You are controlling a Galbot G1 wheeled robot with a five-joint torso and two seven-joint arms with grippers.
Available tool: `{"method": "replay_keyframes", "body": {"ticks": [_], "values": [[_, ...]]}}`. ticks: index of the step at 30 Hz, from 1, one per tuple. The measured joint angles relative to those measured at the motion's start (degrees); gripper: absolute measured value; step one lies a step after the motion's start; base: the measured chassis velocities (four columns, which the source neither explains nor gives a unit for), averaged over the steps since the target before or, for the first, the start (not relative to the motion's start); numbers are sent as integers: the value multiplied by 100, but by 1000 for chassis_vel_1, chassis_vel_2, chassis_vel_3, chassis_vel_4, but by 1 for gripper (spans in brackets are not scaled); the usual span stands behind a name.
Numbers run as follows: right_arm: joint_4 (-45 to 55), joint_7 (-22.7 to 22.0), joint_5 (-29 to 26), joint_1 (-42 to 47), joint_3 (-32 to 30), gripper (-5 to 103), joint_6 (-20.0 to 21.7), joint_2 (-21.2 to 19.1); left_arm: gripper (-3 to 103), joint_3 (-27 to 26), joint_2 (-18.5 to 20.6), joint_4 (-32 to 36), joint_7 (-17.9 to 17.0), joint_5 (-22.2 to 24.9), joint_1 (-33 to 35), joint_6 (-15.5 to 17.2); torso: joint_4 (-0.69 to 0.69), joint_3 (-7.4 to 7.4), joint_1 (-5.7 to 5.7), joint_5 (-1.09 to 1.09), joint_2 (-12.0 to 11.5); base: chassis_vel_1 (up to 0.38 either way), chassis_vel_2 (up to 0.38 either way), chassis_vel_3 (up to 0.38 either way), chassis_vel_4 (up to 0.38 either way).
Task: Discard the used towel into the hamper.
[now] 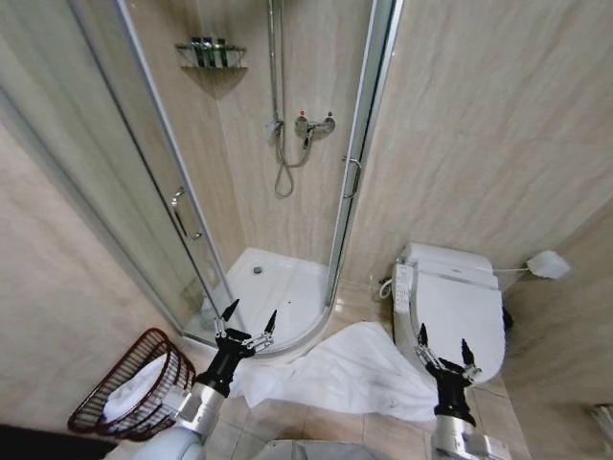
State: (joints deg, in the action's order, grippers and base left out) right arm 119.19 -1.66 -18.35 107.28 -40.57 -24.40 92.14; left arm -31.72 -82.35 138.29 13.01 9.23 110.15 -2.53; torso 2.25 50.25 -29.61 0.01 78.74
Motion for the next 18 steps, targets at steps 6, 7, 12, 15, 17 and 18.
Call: {"method": "replay_keyframes", "body": {"ticks": [6,7,12,15,17,18], "values": [[-44,-84,-136,7,-40,100,281,-5,100,0,0,0,0,0,0,0,1,-62,54,0,-118,0,0,0,0],[-44,-84,-136,7,-40,100,281,-5,100,0,0,0,0,0,0,0,1,-62,54,0,-118,0,0,0,0],[-173,-130,-119,-30,-66,100,421,-49,100,0,0,0,0,0,0,0,1,-156,129,-1,-293,0,0,0,0],[-299,-165,-112,-84,-76,100,466,-92,100,0,0,0,0,0,0,0,1,-211,173,-1,-393,0,0,0,0],[-479,-230,-258,-175,-44,100,528,-181,100,0,-1,0,0,0,0,0,1,-265,219,-2,-491,0,0,0,0],[-562,-255,-348,-221,-32,100,558,-227,100,0,-1,0,0,0,0,0,1,-288,238,-2,-532,0,0,0,0]]}}
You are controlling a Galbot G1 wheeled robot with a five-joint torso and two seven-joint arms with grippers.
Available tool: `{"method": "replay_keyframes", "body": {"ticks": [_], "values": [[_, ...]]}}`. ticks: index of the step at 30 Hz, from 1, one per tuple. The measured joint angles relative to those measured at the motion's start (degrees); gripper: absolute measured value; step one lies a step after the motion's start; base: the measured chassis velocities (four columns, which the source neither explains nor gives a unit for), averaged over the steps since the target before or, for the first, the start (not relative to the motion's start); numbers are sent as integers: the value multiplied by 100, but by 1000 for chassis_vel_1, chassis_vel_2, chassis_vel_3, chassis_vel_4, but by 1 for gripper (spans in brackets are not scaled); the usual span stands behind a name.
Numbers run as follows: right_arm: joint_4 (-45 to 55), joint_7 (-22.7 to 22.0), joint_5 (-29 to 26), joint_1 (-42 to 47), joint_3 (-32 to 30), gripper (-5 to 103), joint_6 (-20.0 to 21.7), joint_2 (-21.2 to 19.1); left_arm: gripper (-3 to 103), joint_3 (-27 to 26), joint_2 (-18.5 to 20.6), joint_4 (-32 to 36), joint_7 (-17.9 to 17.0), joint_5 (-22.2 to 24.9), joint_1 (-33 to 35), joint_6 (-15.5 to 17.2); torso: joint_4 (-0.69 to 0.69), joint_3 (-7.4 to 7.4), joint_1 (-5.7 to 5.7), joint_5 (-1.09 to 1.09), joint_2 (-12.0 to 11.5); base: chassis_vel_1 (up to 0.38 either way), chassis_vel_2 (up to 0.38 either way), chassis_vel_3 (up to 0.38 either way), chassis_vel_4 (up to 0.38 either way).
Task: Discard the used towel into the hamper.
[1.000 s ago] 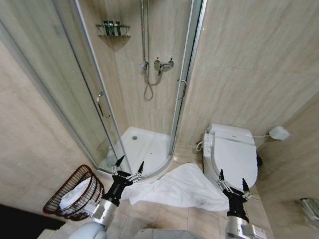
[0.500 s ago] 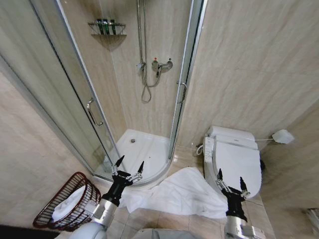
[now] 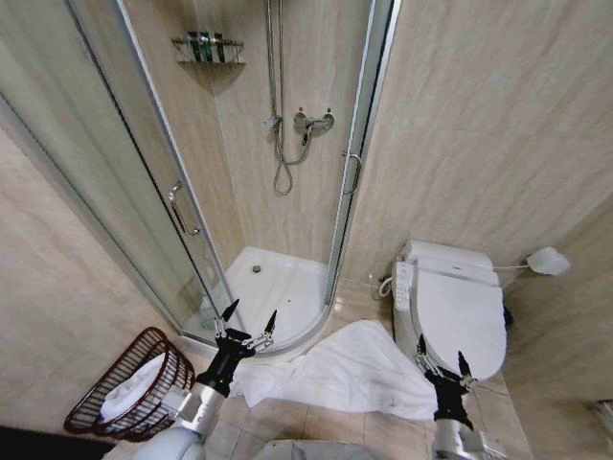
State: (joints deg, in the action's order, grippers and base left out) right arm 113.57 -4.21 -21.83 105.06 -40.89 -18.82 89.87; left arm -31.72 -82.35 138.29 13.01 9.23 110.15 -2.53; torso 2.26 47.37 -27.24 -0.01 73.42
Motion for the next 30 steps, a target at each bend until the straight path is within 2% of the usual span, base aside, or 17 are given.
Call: {"method": "replay_keyframes", "body": {"ticks": [14,22,30], "values": [[-777,-190,2,-357,88,100,-82,-241,100,0,0,0,0,0,0,0,0,-239,200,1,-439,0,0,0,0],[-2080,3,24,-775,145,100,-501,-467,100,0,1,0,0,0,0,0,1,-404,336,-1,-740,0,0,0,0],[-2339,78,43,-888,199,100,-560,-478,100,0,0,0,0,0,0,0,0,-512,422,1,-934,0,0,0,0]]}}
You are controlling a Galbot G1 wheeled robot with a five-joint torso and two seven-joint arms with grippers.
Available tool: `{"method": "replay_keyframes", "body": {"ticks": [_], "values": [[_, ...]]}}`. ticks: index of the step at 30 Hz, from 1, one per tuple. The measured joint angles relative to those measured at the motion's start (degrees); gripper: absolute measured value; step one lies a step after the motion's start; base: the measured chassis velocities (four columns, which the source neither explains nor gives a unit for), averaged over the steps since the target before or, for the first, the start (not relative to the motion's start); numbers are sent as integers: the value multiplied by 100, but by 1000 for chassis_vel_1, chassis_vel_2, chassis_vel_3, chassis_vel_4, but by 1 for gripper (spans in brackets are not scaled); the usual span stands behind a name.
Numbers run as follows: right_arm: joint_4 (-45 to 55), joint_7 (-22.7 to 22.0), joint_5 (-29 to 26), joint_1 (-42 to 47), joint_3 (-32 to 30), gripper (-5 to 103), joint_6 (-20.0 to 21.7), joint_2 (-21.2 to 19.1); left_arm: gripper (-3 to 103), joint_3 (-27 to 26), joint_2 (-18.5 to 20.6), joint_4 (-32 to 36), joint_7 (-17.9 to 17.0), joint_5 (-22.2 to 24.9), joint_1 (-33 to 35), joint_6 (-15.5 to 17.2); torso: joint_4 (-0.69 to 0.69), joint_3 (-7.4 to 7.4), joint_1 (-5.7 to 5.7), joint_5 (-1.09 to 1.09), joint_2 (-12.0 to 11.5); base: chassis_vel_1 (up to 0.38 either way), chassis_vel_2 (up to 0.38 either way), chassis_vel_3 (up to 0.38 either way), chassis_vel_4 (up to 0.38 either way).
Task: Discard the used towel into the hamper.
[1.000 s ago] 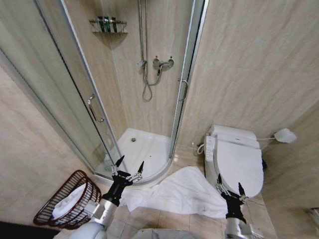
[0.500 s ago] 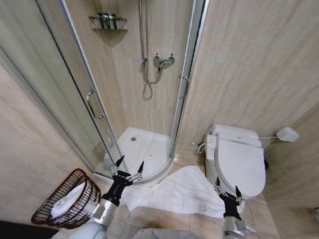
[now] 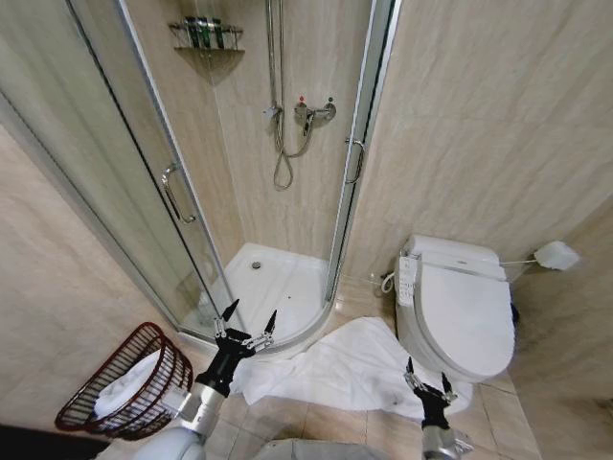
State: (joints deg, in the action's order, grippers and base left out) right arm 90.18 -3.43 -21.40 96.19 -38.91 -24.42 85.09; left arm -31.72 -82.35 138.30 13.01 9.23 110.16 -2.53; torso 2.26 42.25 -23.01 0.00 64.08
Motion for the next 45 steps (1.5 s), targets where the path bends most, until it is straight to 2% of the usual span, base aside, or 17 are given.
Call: {"method": "replay_keyframes", "body": {"ticks": [19,32,45], "values": [[376,-15,168,226,44,100,37,171,100,0,0,0,0,0,0,0,0,-311,245,0,-555,0,0,0,0],[239,-70,267,195,71,100,-199,202,100,0,0,0,0,0,0,0,0,-521,416,0,-935,0,0,0,0],[207,-5,280,242,44,100,-224,197,100,0,0,0,0,0,0,0,0,-708,557,0,-1264,0,0,0,0]]}}
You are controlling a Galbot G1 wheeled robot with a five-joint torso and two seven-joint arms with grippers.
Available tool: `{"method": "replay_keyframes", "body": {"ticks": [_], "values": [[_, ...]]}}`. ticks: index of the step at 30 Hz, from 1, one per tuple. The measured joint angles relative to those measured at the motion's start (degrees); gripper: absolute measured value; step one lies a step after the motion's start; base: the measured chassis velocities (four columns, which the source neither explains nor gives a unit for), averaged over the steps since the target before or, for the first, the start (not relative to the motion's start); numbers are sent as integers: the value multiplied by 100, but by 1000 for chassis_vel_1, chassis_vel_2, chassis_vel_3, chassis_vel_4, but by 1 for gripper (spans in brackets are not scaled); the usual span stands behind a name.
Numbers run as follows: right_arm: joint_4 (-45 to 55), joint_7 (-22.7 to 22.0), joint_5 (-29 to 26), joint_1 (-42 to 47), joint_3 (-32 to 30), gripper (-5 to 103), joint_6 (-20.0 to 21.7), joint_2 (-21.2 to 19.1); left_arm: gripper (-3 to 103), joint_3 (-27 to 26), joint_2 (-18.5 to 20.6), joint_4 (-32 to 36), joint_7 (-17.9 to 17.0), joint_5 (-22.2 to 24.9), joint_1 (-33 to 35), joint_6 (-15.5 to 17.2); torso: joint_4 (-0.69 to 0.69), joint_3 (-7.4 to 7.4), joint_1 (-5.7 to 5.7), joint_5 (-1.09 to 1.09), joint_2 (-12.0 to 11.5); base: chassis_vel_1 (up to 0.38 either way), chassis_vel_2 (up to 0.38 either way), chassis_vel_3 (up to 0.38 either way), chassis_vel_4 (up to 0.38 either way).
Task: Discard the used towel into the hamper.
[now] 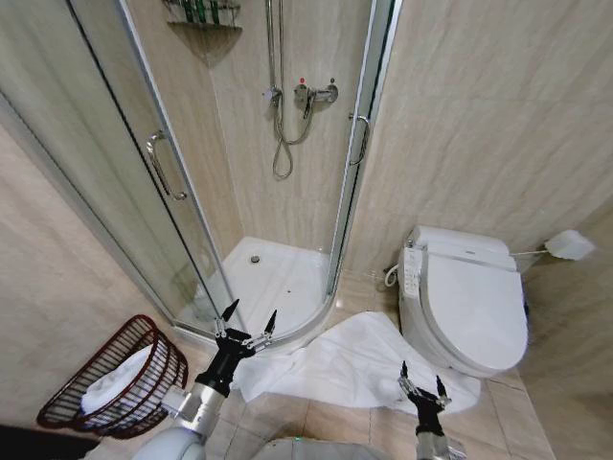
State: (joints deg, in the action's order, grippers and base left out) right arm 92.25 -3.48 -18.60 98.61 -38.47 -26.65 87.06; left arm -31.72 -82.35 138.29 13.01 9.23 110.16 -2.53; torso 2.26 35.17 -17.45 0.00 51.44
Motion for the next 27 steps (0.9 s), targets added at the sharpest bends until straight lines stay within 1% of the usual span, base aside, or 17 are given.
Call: {"method": "replay_keyframes", "body": {"ticks": [13,14,17,18,26,27], "values": [[-73,59,4,22,-19,100,-77,2,100,0,0,0,0,0,0,0,0,-206,150,0,-357,0,0,0,0],[-73,59,4,22,-19,100,-77,2,100,0,0,0,0,0,0,0,0,-206,150,0,-357,0,0,0,0],[-112,62,4,8,-20,100,-117,3,100,0,0,0,0,0,0,0,0,-268,196,0,-465,0,0,0,0],[-112,62,4,8,-20,100,-117,3,100,0,0,0,0,0,0,0,0,-268,196,0,-465,0,0,0,0],[-352,112,34,-92,-21,100,-158,47,100,0,0,0,0,0,0,0,0,-400,295,0,-695,0,0,0,0],[-352,112,34,-92,-21,100,-158,47,100,0,0,0,0,0,0,0,0,-400,295,0,-695,0,0,0,0]]}}
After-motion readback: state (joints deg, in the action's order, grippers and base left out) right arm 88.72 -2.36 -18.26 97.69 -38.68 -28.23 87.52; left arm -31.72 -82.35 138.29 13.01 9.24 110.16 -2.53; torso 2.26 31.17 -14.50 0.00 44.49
